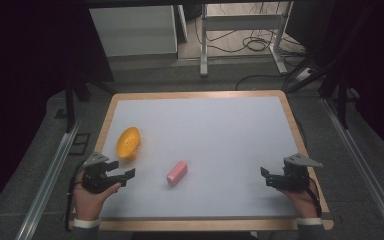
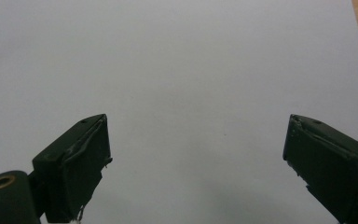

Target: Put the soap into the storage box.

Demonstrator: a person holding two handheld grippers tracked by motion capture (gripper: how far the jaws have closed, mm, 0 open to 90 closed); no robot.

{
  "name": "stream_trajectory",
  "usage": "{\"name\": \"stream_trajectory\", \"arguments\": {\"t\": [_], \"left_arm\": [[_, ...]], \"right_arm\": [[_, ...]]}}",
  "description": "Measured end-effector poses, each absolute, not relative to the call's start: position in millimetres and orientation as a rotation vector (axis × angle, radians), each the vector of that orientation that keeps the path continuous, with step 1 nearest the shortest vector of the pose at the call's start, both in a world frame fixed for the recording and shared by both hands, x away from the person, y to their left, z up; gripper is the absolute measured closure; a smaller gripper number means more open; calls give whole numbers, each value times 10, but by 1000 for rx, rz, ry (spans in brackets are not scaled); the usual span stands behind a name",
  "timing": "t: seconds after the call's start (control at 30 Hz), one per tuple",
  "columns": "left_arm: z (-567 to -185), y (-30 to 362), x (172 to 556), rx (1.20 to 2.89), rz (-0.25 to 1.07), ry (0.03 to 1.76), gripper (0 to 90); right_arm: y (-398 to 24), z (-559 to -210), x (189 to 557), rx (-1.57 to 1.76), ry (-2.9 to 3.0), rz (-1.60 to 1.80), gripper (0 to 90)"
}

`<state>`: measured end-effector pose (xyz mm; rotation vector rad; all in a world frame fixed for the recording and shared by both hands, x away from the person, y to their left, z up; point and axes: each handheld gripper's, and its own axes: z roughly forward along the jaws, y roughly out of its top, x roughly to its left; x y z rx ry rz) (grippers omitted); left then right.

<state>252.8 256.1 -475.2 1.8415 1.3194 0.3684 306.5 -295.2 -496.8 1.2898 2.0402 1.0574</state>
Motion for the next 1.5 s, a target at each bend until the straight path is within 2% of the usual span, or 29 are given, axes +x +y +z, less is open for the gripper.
{"name": "stream_trajectory", "arguments": {"t": [0.73,1.5], "left_arm": [[-4533,2310,2605,1906,357,1246,244],[-4531,2072,2665,1953,336,1187,244]], "right_arm": [[-2990,-4938,3054,1287,2029,1049,69],[-3017,-4929,3050,1289,2020,1039,69]]}}
